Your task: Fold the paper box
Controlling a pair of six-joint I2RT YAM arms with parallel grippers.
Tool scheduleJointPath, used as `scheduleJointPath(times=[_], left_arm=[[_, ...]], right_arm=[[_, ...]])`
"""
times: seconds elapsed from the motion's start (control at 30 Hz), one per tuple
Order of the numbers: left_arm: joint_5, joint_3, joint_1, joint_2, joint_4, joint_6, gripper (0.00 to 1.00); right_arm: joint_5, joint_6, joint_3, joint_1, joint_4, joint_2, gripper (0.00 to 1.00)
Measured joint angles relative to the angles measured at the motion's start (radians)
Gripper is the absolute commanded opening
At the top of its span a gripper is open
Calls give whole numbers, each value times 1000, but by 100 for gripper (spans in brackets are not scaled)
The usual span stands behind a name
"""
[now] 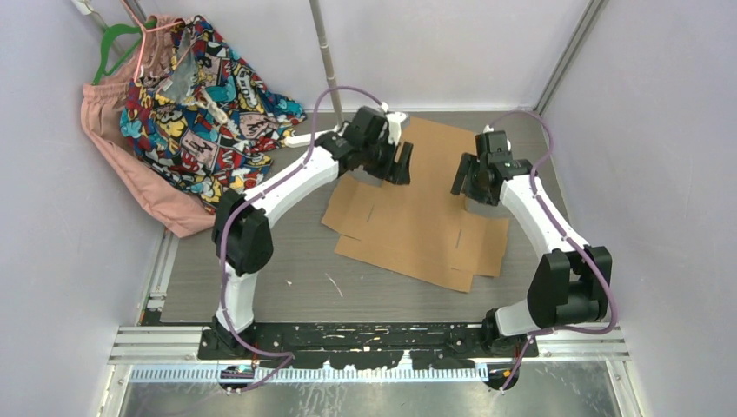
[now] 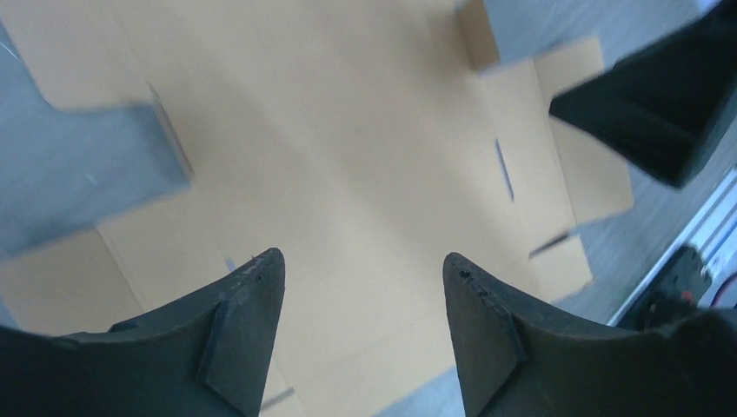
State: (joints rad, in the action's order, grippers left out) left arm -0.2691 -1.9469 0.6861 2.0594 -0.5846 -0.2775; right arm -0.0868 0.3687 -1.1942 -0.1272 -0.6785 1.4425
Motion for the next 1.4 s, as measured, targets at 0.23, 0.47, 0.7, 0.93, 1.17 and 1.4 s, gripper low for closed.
scheduleJointPath(times=[0.23, 0.47, 0.7, 0.93, 1.17, 1.4], left_arm=[[38, 298, 123, -69, 24, -15, 66], [38, 334, 193, 49, 68, -58, 64], [39, 169, 196, 192, 97, -81, 63], [48, 20, 189, 290, 106, -81, 63], [36, -50, 164, 337, 106, -81, 63], [-29, -50, 116, 338, 103, -86, 63]], right_arm=[[-71, 91, 43, 0, -110, -29, 70], [-83, 153, 19, 0, -150, -41, 70], [-44, 215, 136, 0, -137, -76, 70], [-26, 280, 203, 0, -117, -75, 69], [-8, 319, 263, 33, -85, -73, 68], [45, 324, 320, 139, -55, -41, 65]])
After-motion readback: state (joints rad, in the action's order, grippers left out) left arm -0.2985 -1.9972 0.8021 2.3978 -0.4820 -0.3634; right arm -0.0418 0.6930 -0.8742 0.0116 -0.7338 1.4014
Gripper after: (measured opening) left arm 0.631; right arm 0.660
